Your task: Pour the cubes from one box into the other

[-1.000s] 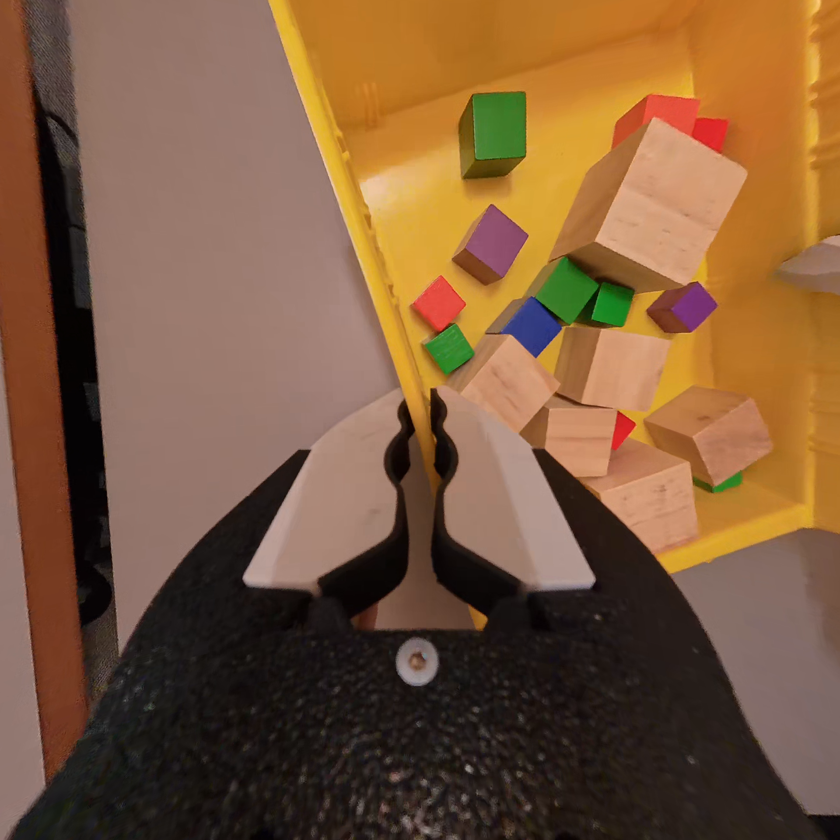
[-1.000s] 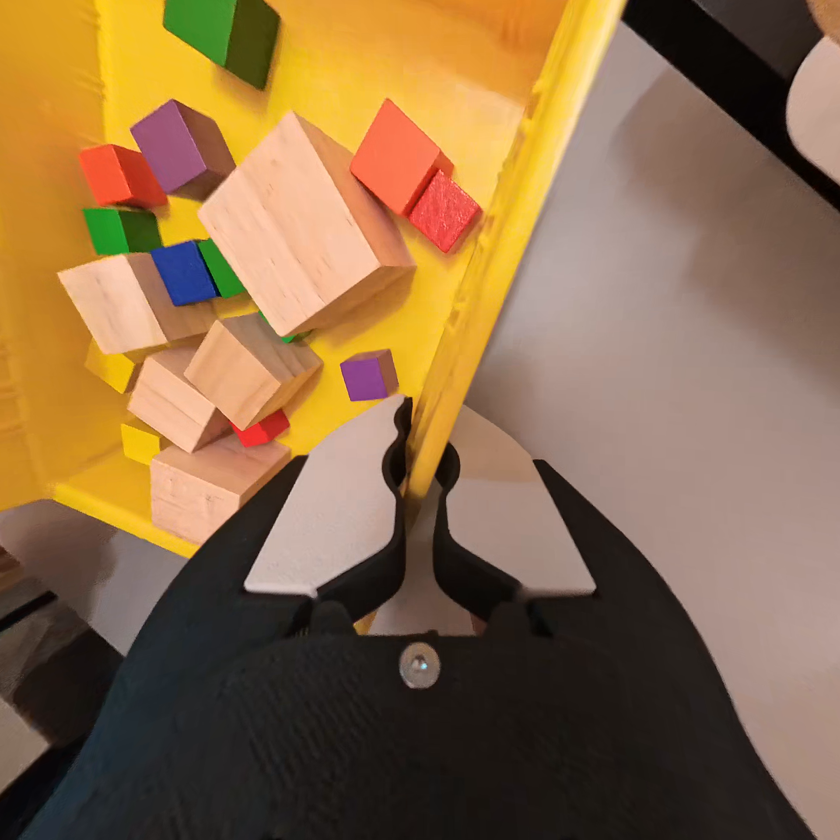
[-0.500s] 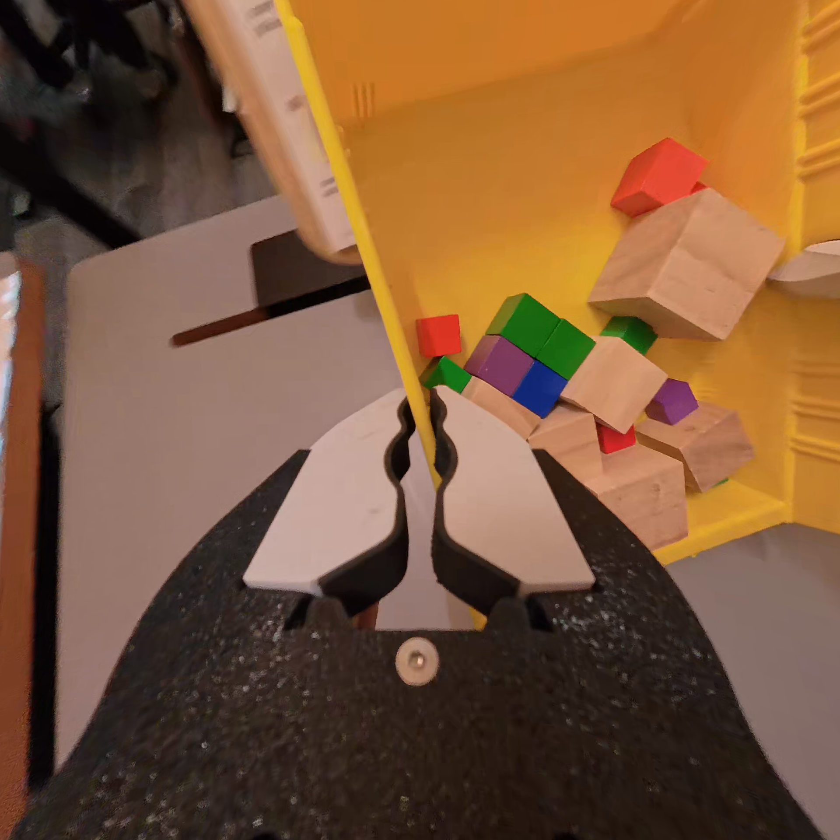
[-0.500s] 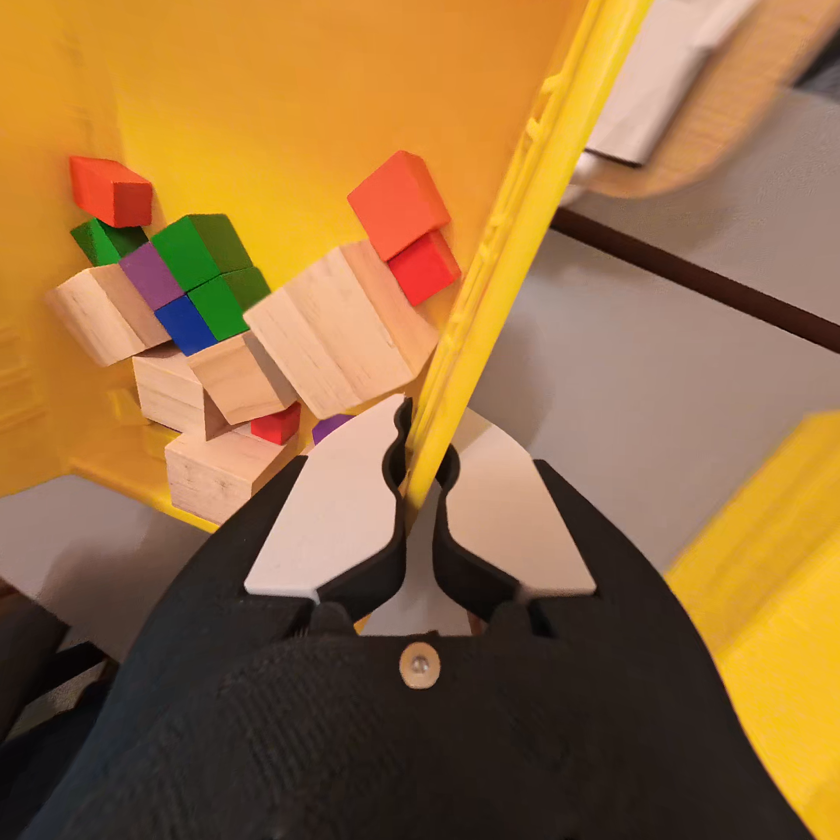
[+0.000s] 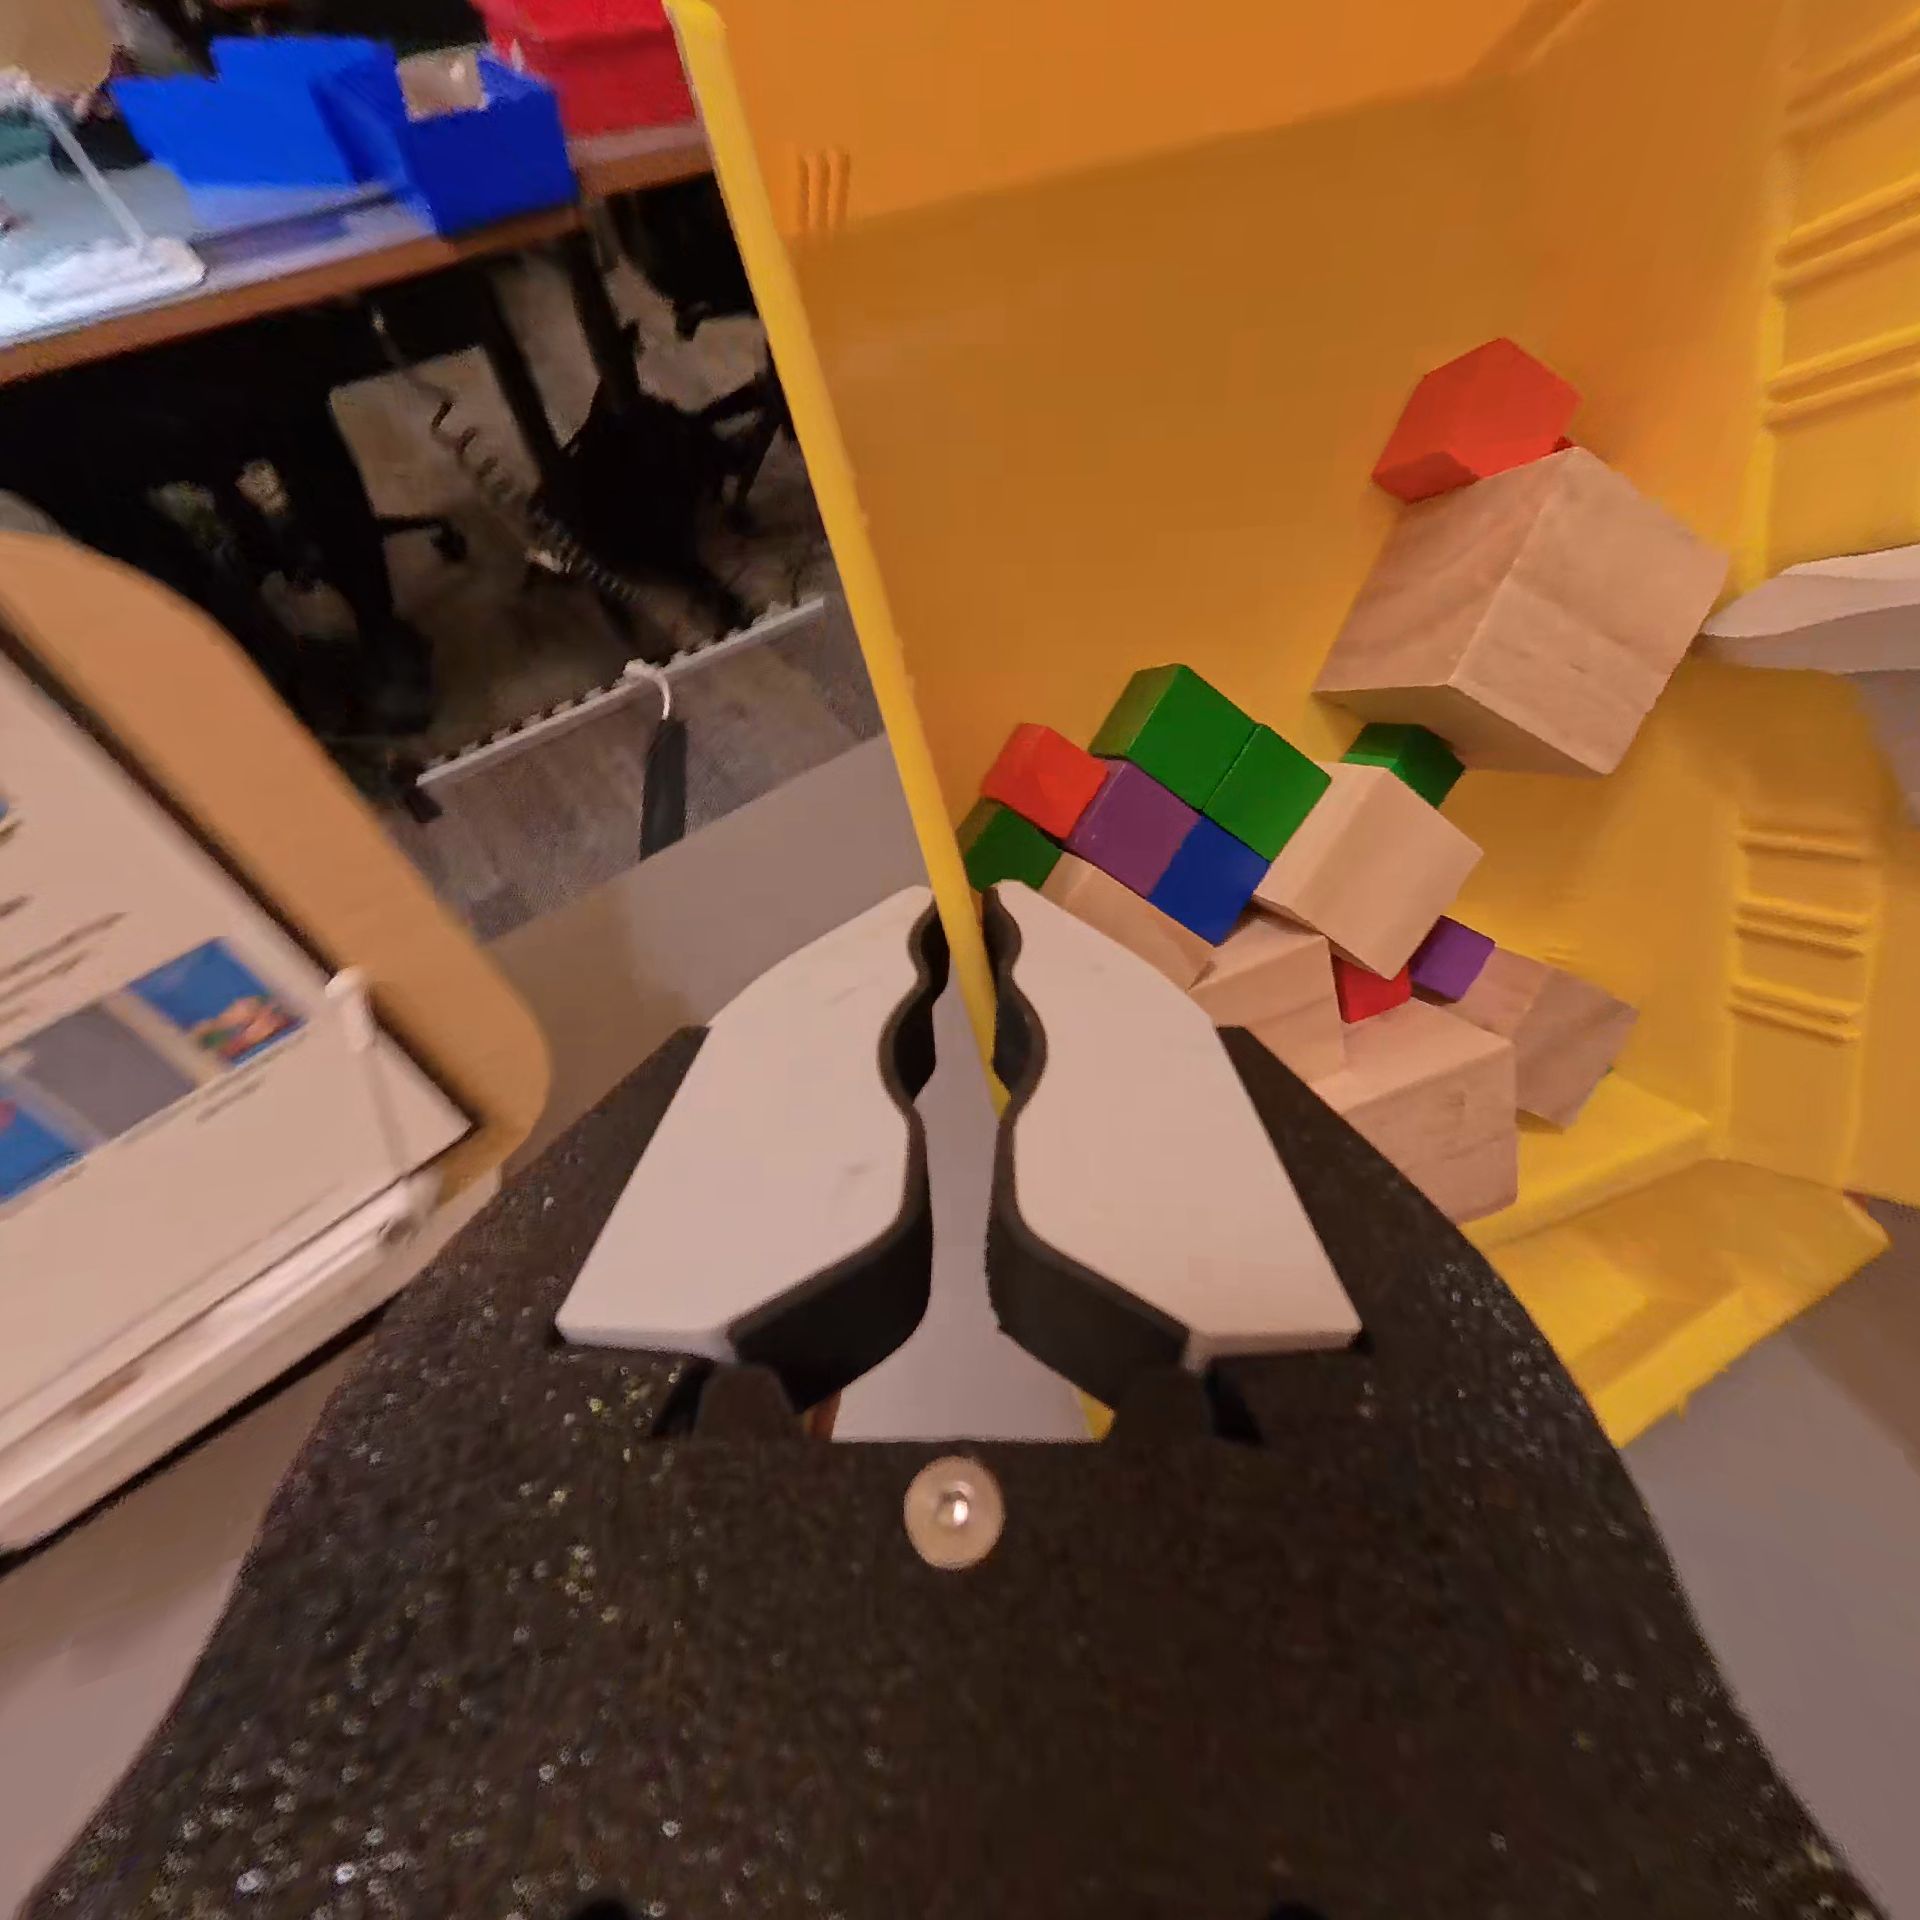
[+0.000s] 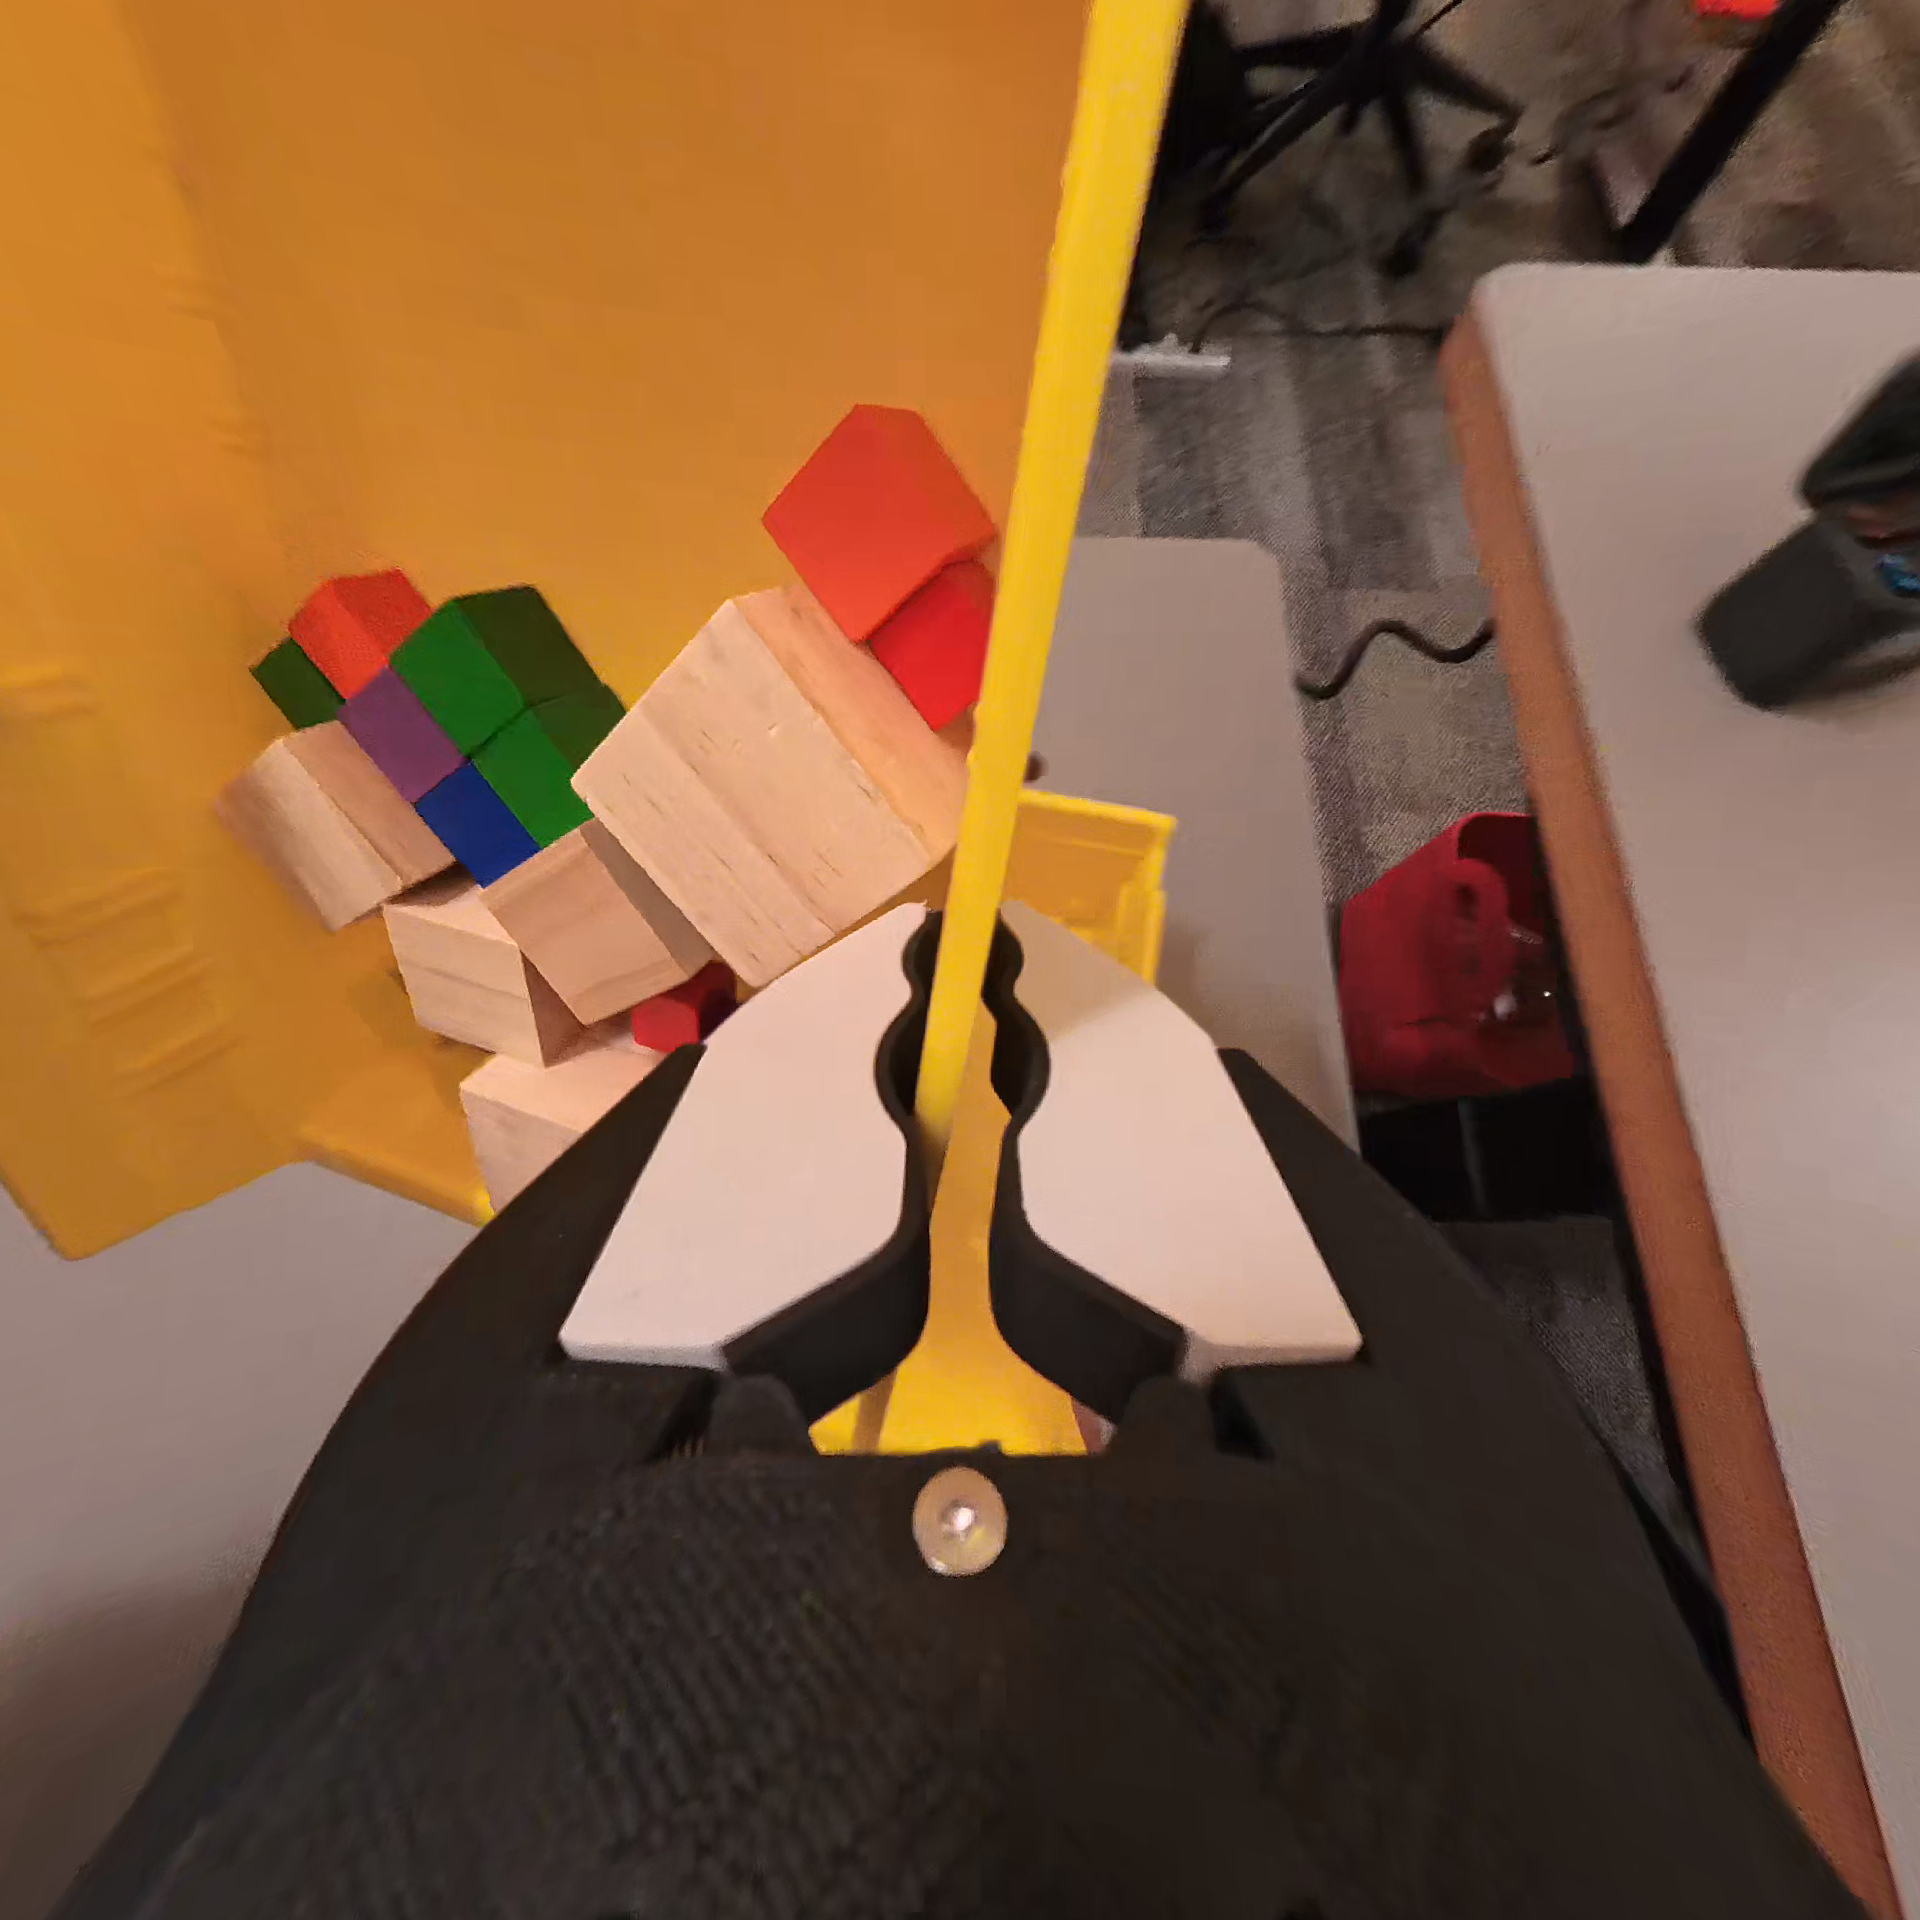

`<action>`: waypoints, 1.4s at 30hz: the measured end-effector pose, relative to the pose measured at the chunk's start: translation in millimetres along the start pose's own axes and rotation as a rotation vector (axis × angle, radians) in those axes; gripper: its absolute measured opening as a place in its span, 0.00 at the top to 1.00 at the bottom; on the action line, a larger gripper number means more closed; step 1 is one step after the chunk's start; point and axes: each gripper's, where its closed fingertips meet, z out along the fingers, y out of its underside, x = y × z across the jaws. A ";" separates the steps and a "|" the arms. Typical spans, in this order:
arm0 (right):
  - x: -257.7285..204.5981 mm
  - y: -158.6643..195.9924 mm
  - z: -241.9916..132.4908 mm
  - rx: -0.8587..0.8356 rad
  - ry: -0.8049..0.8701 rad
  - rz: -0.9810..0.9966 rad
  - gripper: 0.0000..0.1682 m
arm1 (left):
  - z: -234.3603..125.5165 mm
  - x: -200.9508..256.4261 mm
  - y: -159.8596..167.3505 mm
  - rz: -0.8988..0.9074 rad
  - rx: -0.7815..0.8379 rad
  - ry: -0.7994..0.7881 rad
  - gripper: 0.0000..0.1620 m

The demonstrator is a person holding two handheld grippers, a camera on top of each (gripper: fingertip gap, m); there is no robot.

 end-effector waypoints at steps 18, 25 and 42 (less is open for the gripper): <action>87.3 -11.0 4.7 0.656 0.042 0.225 0.97 | 62.2 63.1 -32.8 0.073 0.602 0.026 0.97; 86.4 -2.4 17.2 0.732 0.046 0.266 0.97 | 69.1 61.0 -24.0 0.093 0.616 0.031 0.97; 78.3 -20.3 27.1 0.841 -0.076 0.251 0.94 | 78.1 49.6 -14.7 0.044 0.651 0.045 0.96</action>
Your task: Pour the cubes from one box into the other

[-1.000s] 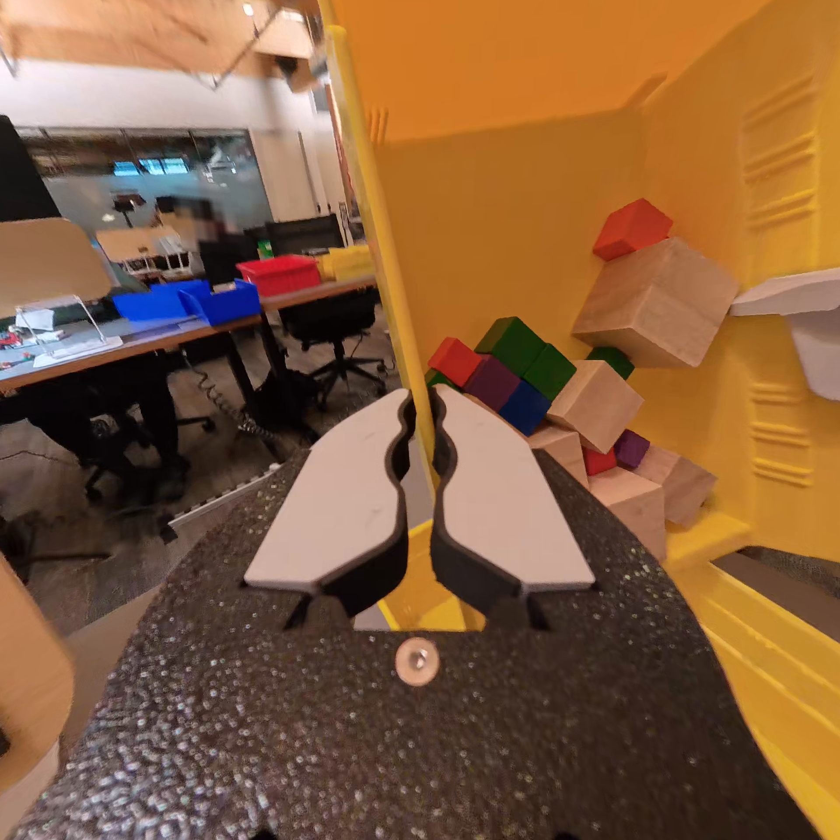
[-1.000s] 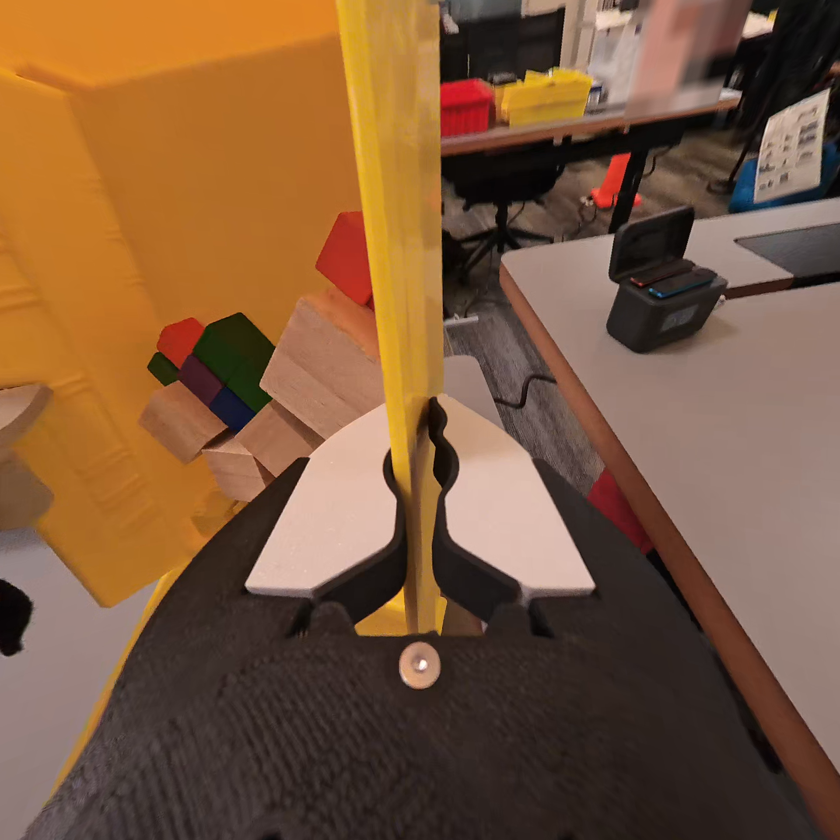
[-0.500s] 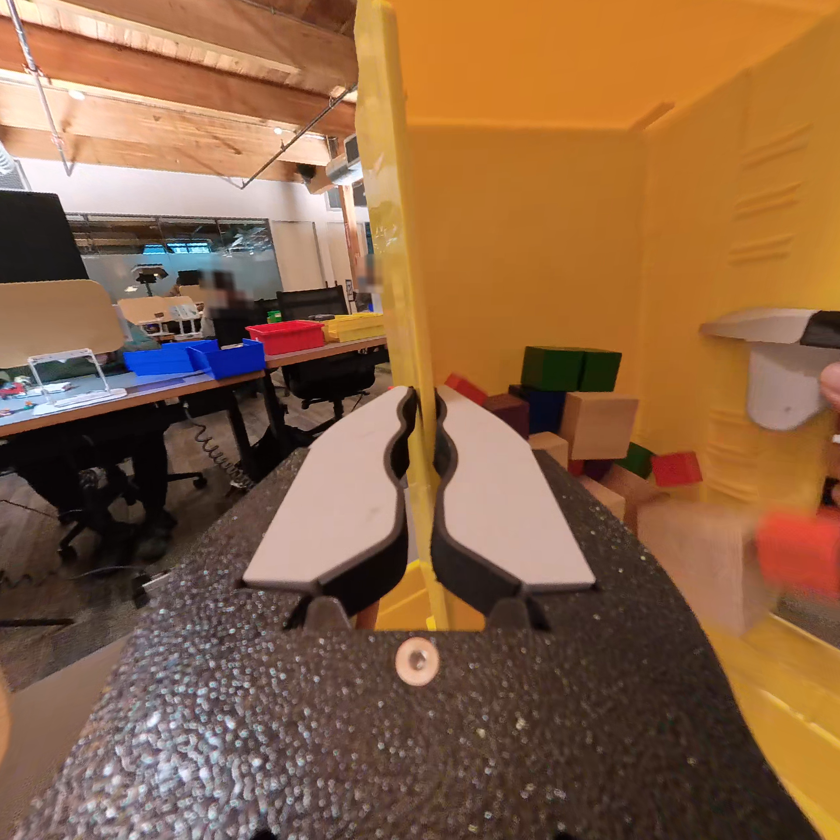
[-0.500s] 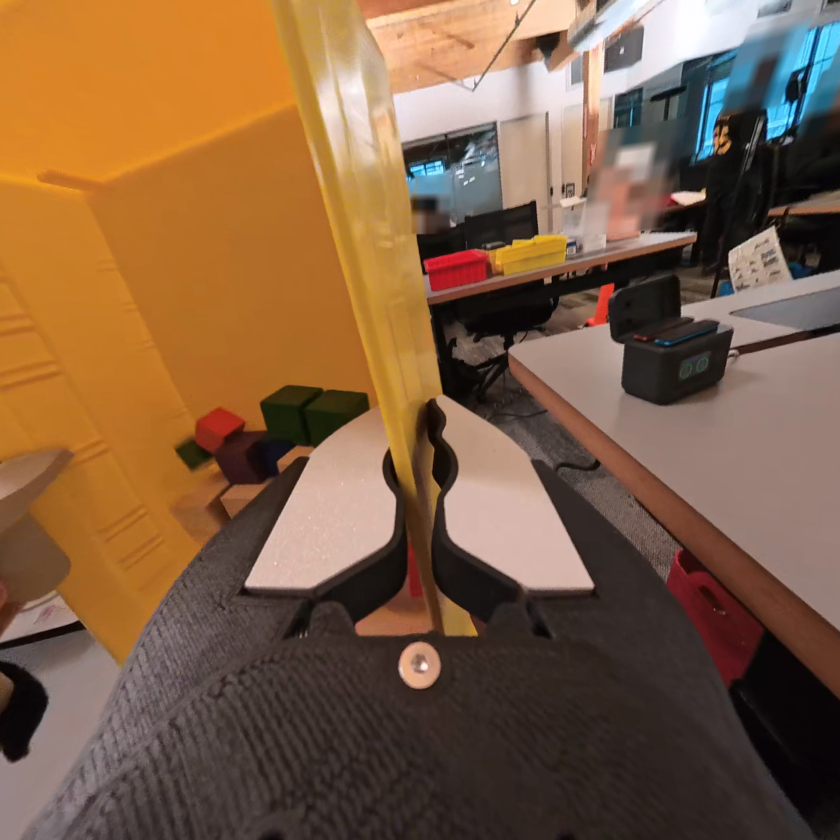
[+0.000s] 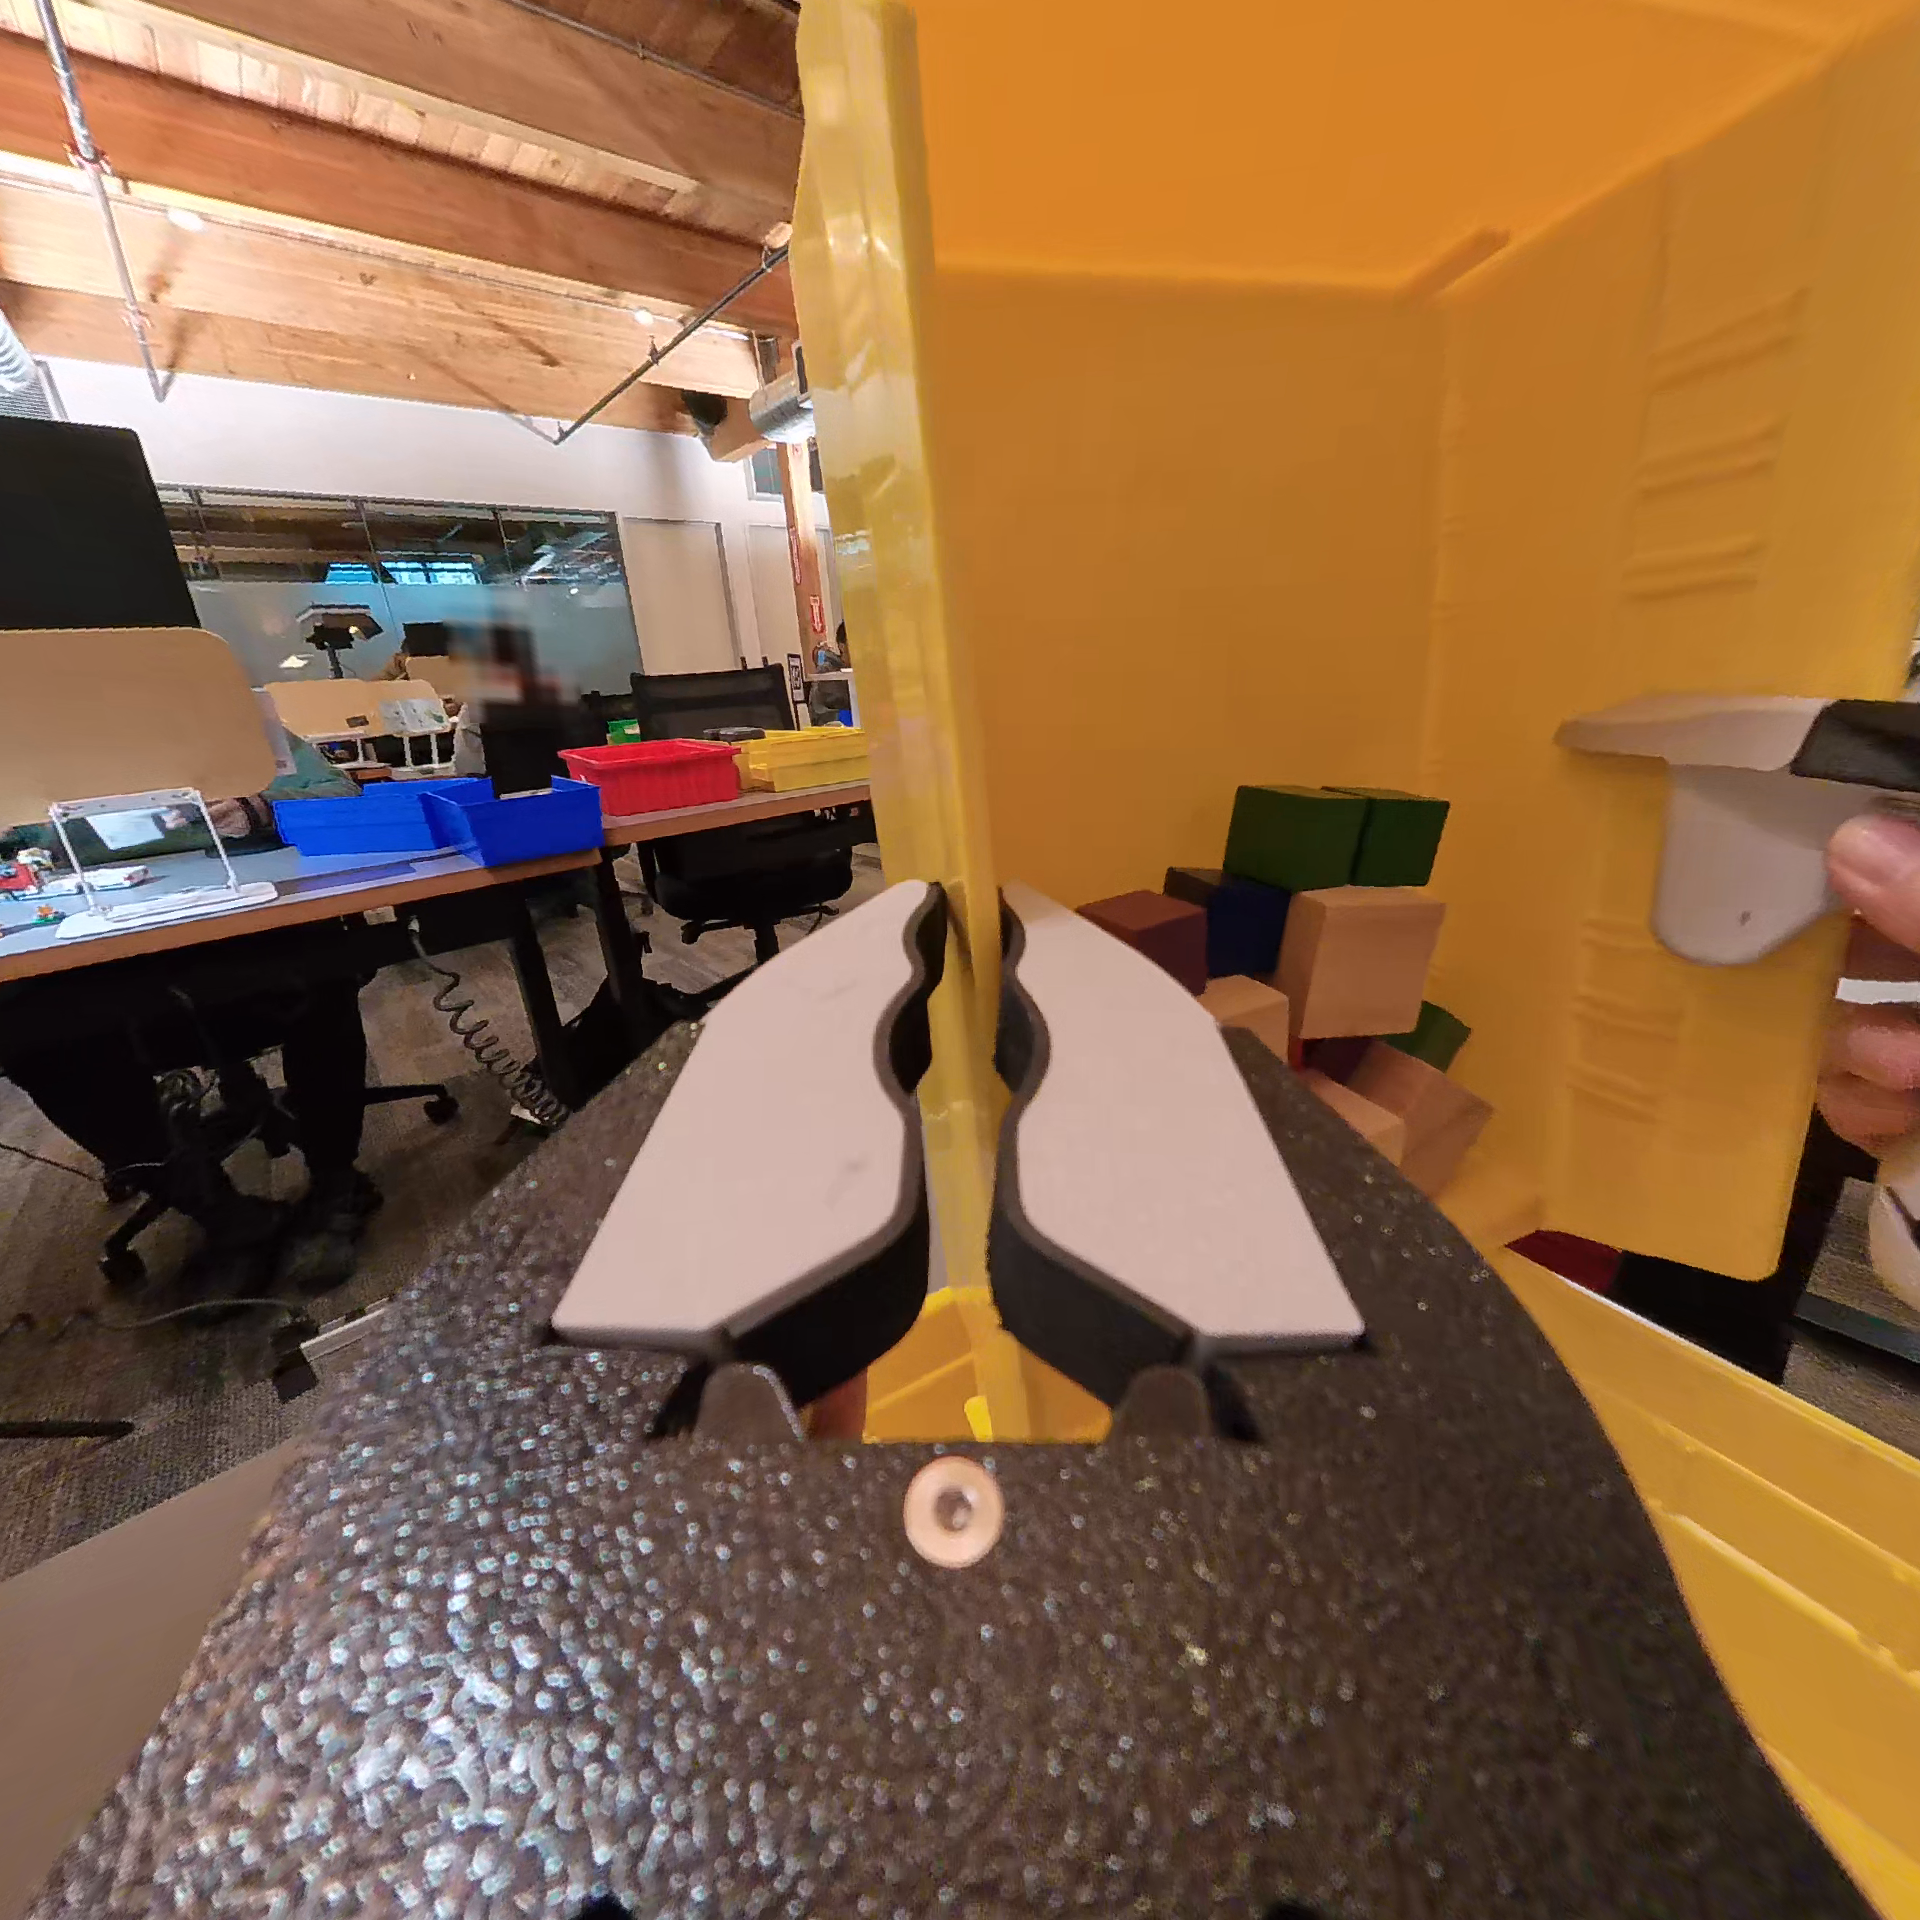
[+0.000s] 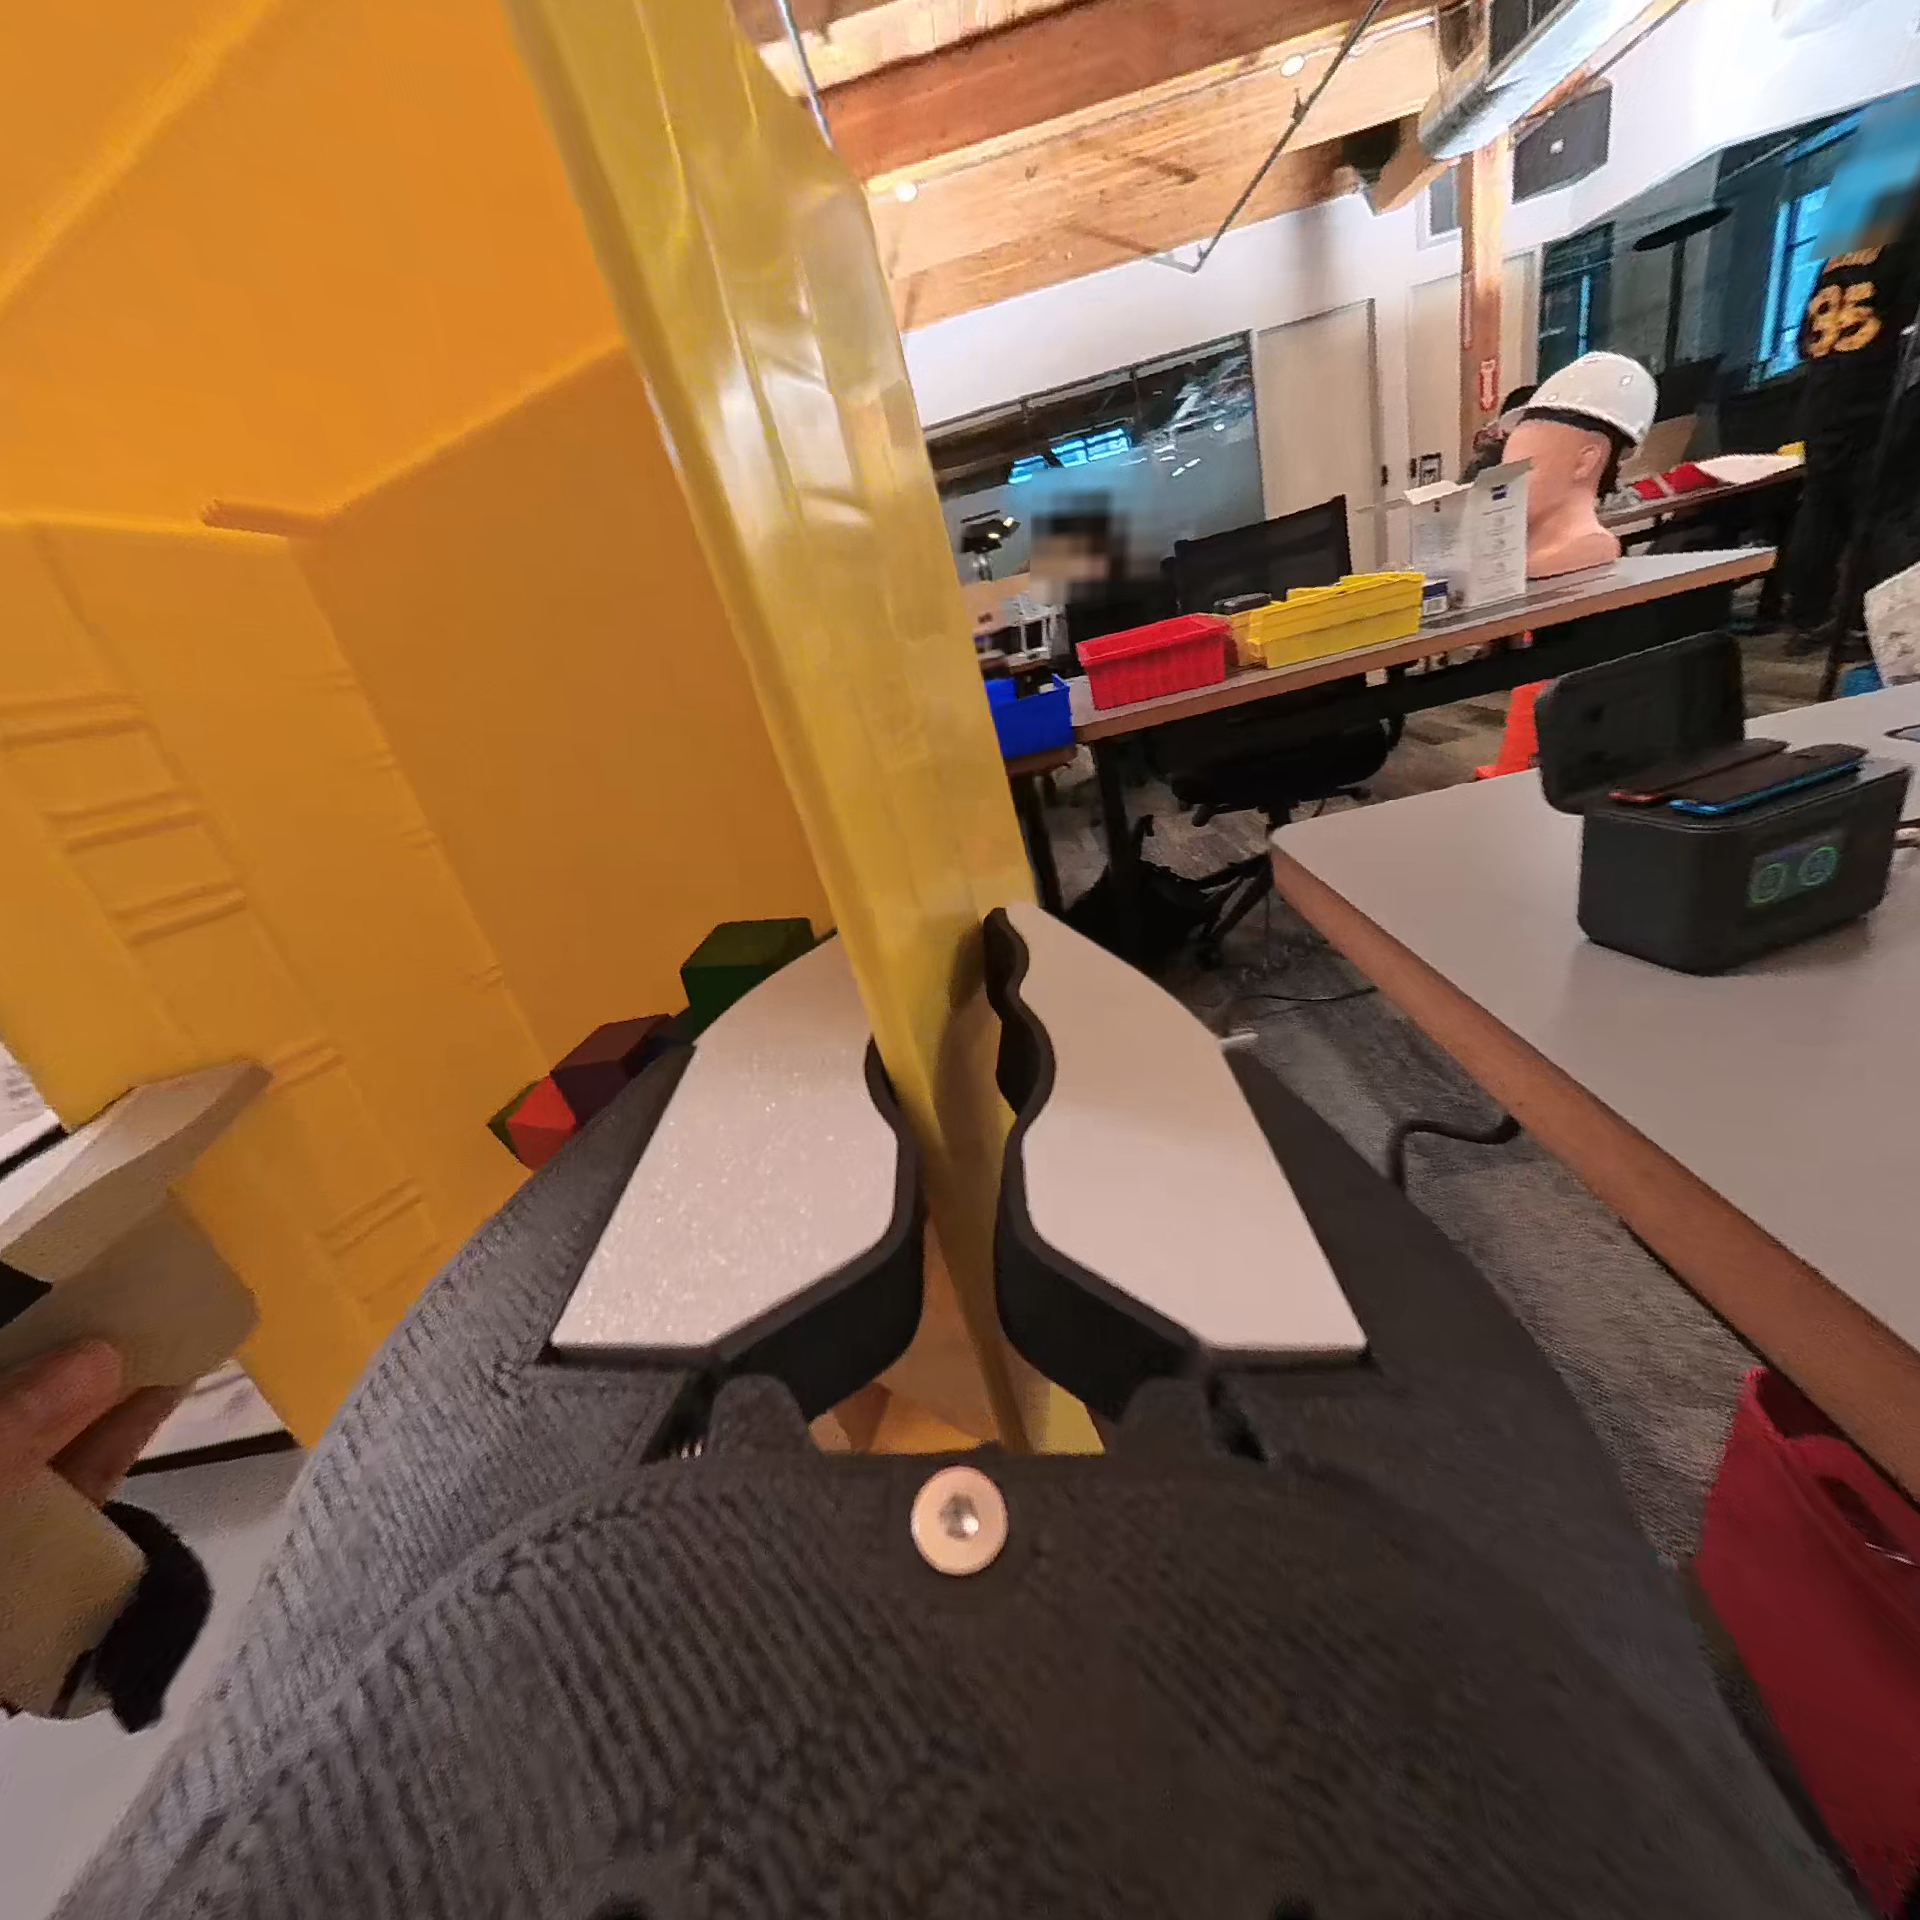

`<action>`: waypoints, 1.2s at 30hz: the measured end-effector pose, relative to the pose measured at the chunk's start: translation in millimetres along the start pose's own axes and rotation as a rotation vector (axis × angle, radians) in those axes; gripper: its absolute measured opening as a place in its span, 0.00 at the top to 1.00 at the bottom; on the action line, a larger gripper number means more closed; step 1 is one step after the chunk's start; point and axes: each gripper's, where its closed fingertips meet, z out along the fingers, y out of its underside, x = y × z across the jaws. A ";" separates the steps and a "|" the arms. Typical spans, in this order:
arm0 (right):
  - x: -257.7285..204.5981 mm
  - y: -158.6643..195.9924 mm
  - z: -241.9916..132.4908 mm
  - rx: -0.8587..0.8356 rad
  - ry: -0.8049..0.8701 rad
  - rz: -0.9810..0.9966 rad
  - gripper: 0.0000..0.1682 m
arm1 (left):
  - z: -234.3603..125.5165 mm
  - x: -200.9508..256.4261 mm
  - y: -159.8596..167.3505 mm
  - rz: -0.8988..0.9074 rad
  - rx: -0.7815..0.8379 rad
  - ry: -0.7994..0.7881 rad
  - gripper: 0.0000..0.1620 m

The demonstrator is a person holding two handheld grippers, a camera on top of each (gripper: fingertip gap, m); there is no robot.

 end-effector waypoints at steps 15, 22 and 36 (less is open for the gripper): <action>-7.3 -31.1 -16.9 0.158 -0.033 -0.024 0.93 | -8.3 13.4 -12.8 -0.043 0.083 0.054 0.94; -6.5 -23.0 -12.0 0.170 -0.060 0.007 0.94 | -9.0 11.0 -13.2 -0.056 0.095 0.061 0.94; -5.7 -18.6 0.2 0.159 -0.085 -0.026 0.93 | -3.6 6.8 3.7 0.013 0.034 0.052 0.93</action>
